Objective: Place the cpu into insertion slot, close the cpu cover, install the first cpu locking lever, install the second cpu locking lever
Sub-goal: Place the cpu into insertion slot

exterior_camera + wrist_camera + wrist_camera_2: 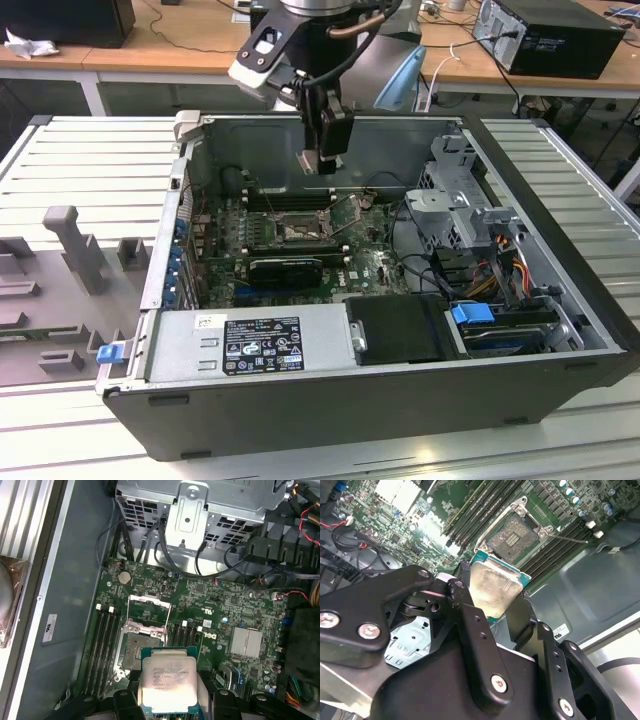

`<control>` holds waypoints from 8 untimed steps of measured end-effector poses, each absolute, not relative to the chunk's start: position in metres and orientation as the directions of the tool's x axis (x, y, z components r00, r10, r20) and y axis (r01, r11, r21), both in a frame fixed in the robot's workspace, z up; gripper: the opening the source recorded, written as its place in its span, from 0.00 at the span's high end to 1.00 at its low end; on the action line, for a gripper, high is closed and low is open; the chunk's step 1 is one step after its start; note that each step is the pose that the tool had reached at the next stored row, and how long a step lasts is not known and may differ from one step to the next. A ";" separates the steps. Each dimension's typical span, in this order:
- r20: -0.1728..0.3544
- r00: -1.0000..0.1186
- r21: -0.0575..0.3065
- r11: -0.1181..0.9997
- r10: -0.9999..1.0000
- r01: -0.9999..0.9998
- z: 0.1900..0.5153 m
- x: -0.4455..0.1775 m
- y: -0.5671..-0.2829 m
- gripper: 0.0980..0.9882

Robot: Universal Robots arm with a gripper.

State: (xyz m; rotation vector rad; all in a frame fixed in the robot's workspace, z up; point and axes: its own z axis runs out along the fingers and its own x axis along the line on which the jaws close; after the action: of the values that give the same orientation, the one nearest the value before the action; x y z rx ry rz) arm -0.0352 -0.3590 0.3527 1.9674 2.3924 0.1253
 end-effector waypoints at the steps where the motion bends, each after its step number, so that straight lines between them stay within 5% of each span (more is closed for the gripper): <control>1: 0.019 -0.194 0.089 0.191 0.981 0.978 0.352 -0.035 -0.359 0.52; 8: 0.019 -0.193 0.089 0.191 0.981 0.978 0.347 -0.035 -0.359 0.52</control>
State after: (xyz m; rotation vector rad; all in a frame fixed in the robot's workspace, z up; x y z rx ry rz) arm -0.0352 -0.3590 0.3473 1.9685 2.3915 0.1254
